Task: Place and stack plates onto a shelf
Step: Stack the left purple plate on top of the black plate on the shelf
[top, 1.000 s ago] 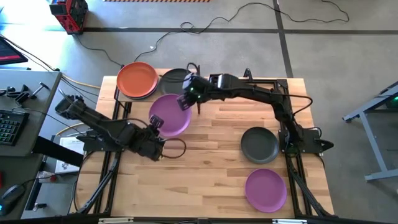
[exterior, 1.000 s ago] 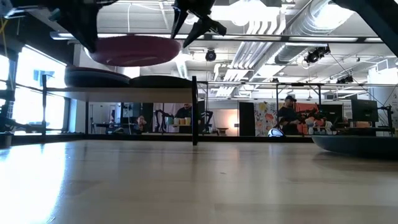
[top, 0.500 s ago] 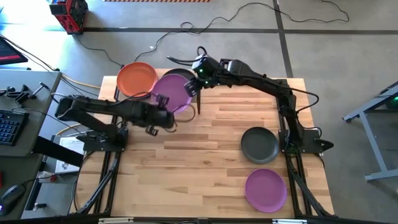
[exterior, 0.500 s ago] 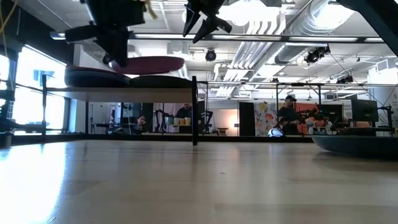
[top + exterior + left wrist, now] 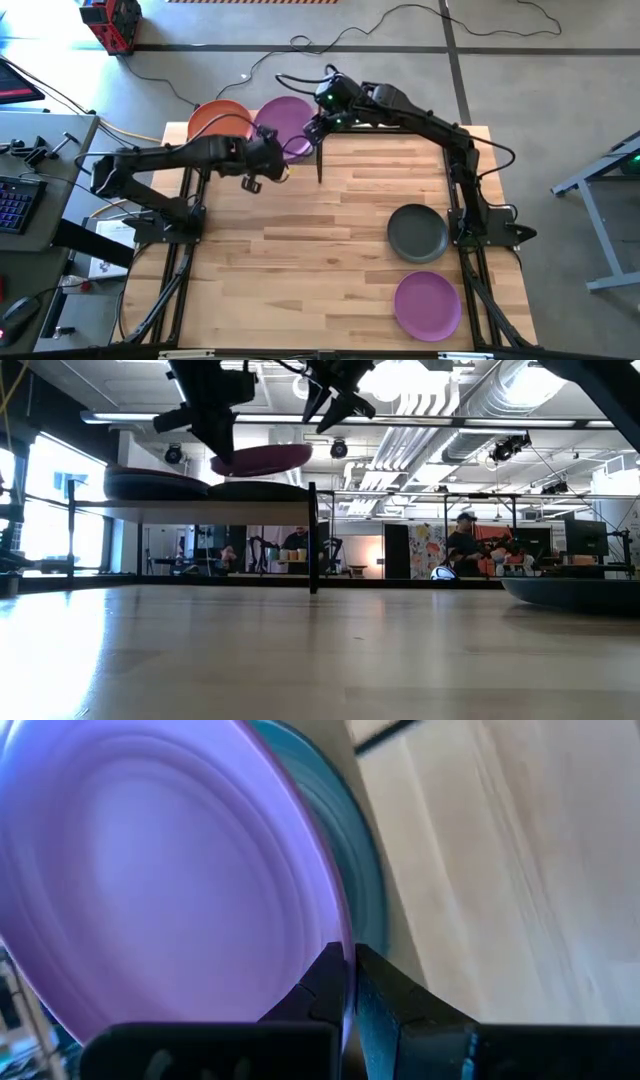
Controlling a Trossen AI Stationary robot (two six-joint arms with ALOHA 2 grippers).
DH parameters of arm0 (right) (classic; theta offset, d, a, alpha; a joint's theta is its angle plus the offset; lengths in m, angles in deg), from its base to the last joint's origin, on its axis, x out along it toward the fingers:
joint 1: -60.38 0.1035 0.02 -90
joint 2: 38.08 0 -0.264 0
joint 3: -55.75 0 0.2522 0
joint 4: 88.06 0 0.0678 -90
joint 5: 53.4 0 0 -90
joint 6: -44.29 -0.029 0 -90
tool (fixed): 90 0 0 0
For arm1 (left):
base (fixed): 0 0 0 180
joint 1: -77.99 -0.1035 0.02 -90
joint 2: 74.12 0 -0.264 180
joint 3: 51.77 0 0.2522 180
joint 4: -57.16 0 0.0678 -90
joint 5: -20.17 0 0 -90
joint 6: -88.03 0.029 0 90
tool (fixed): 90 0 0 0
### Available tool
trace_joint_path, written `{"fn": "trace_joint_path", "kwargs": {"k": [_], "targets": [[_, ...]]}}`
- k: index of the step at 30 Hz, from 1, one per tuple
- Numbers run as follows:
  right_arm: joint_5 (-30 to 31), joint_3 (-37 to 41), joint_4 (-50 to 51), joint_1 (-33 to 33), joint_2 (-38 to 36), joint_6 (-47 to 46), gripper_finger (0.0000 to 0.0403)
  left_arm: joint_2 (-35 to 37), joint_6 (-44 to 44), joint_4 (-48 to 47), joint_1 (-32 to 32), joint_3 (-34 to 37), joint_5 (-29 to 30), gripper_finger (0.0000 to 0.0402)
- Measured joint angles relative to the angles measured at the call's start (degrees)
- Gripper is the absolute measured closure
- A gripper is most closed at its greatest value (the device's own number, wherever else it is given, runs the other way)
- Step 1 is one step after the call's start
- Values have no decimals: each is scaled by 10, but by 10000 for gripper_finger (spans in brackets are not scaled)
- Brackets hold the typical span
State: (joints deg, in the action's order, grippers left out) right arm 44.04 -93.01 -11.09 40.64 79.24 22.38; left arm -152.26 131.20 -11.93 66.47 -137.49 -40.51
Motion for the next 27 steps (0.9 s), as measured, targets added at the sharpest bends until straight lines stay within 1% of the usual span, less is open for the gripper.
{"fn": "trace_joint_path", "kwargs": {"k": [3, 6, 10, 13, 21, 25, 27], "targets": [[0, 0, 1, -6, 0, 7, 249, 0, 20, 4, -21, -16, -32, 399], [1, 0, 2, -8, 0, 14, 249, -5, 38, 10, -41, -24, -49, 399], [-2, 0, 5, -9, 0, 14, 249, -18, 41, 4, -62, -24, -81, 399], [-3, 0, 11, -9, 0, 14, 249, -28, 41, -4, -65, -24, -85, 399], [-4, 0, 13, -9, 0, 14, 249, -29, 40, -6, -69, -24, -100, 399], [-10, 0, 13, -7, 0, 14, 249, -29, 40, -18, -79, -24, -127, 399], [-15, 0, 13, -6, 0, 14, 249, -29, 41, -18, -82, -24, -128, 399]]}}
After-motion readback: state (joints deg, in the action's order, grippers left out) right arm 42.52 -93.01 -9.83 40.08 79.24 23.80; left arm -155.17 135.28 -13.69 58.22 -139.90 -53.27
